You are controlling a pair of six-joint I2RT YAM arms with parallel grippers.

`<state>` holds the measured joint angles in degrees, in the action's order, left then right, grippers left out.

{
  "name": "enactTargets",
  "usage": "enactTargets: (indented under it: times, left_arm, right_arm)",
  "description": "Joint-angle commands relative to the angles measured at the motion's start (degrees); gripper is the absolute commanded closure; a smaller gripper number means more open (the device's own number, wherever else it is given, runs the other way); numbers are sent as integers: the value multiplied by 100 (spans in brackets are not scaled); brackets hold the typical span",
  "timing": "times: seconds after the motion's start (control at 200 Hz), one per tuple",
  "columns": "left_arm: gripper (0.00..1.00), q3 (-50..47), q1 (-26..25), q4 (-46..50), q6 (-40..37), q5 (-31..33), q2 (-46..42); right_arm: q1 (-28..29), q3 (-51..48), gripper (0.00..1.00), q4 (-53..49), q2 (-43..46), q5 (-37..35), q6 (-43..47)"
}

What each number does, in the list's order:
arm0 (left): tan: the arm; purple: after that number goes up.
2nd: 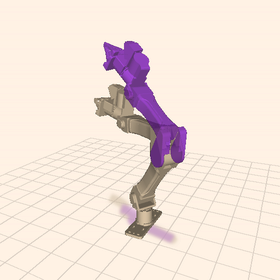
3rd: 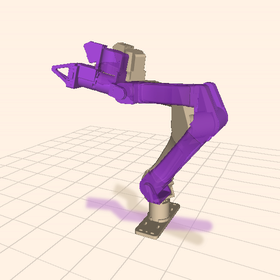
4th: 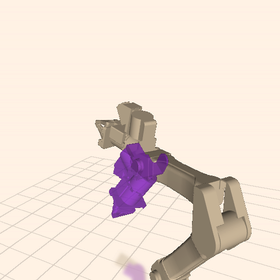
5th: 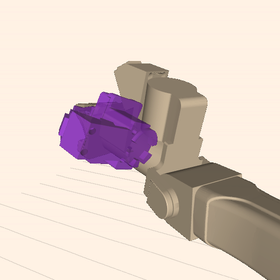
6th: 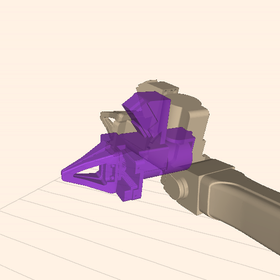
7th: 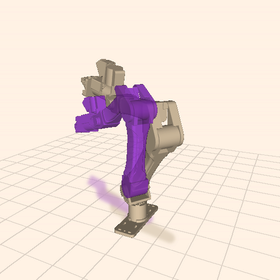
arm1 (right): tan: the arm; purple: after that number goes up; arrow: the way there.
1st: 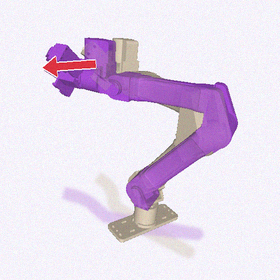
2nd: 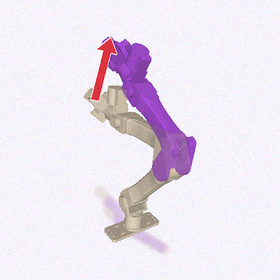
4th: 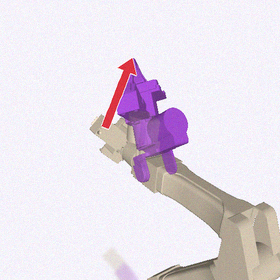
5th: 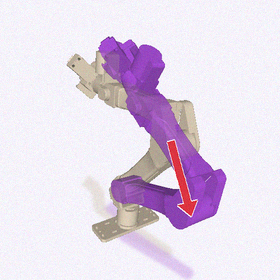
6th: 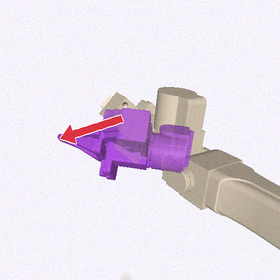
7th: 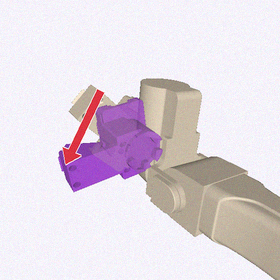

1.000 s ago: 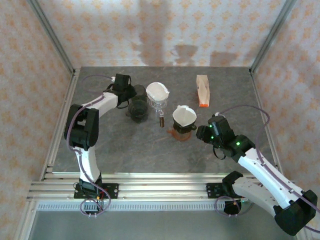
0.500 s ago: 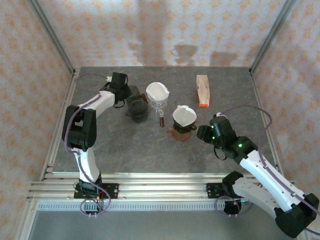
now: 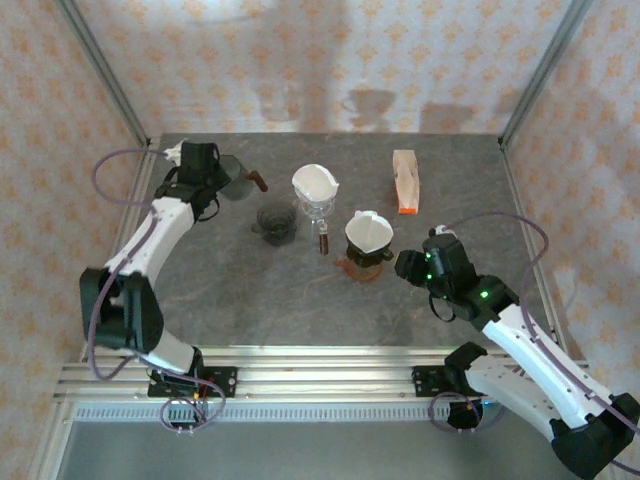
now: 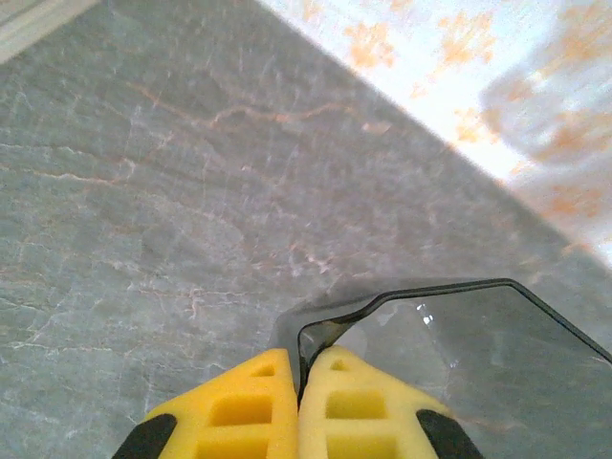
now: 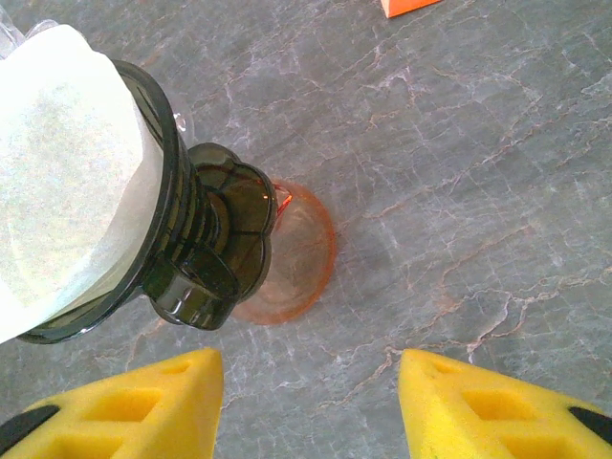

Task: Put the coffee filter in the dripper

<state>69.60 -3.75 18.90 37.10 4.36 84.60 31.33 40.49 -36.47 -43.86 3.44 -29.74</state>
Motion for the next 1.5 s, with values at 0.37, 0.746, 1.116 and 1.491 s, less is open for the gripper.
enactTargets:
  times: [0.37, 0.746, 1.116, 1.491]
  left_arm:
    - [100, -2317, -2001, 1185, 594, 338, -3171]
    - [100, -2847, -3915, 1019, 852, -268, -2356]
    - [100, -2946, -4459, 168, 846, 3, -1487]
    - [70, -2676, -4573, 507, 585, -91, -1340]
  right_arm:
    - [-24, -36, 46, -137, 144, -424, 88]
    - [-23, -81, 45, -212, 114, -503, -36]
    - [-27, -51, 45, -329, 138, -520, -81]
    - [-25, -66, 44, -291, 137, -538, -103]
